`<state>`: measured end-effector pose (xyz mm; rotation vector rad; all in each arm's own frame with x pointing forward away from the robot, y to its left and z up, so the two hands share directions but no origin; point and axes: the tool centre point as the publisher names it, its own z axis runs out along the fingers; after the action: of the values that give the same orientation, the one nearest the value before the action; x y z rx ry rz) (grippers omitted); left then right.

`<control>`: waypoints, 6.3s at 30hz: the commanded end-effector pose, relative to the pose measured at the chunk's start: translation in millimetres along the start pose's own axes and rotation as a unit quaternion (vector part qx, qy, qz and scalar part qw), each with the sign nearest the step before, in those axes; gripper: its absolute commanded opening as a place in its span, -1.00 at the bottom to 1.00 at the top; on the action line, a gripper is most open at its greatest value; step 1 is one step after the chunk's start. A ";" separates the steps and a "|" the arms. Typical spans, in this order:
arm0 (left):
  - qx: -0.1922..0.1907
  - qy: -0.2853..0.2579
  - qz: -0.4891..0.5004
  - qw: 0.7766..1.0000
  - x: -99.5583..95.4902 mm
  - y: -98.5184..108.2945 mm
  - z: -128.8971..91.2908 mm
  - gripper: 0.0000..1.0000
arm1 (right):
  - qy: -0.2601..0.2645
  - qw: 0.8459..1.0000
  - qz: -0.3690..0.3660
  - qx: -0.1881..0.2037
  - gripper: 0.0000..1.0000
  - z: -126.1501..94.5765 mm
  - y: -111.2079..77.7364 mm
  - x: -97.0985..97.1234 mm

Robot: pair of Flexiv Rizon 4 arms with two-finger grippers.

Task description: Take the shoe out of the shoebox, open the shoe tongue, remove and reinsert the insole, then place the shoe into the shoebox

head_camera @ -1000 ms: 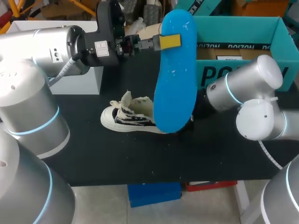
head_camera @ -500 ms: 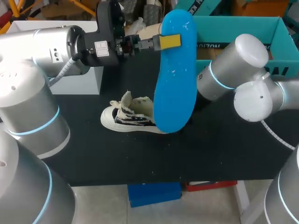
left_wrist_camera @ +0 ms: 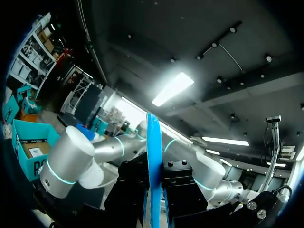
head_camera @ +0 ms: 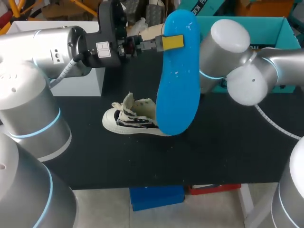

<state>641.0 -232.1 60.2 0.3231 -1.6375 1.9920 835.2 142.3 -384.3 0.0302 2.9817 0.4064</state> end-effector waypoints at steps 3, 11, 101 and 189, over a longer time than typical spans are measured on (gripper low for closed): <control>0.000 -0.002 0.000 1.000 0.5 0.6 1.3 -1.00 | 0.002 0.993 -0.004 0.121 1.00 -2.2 11.4 -0.1; 0.000 -0.002 0.000 1.000 0.5 0.6 1.3 -1.00 | 0.009 0.991 -0.009 0.132 1.00 1.8 15.6 0.7; 0.000 -0.002 0.000 1.000 0.5 0.6 1.3 -1.00 | 0.011 0.961 0.084 -0.262 1.00 32.2 -4.7 15.7; 0.000 -0.002 0.000 1.000 0.5 0.6 1.3 -1.00 | 0.022 0.987 -0.023 0.155 1.00 15.1 66.3 -44.4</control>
<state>640.9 -232.0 60.4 0.3237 -1.6367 1.9929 877.2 201.5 -370.1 -0.0220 3.0436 0.0288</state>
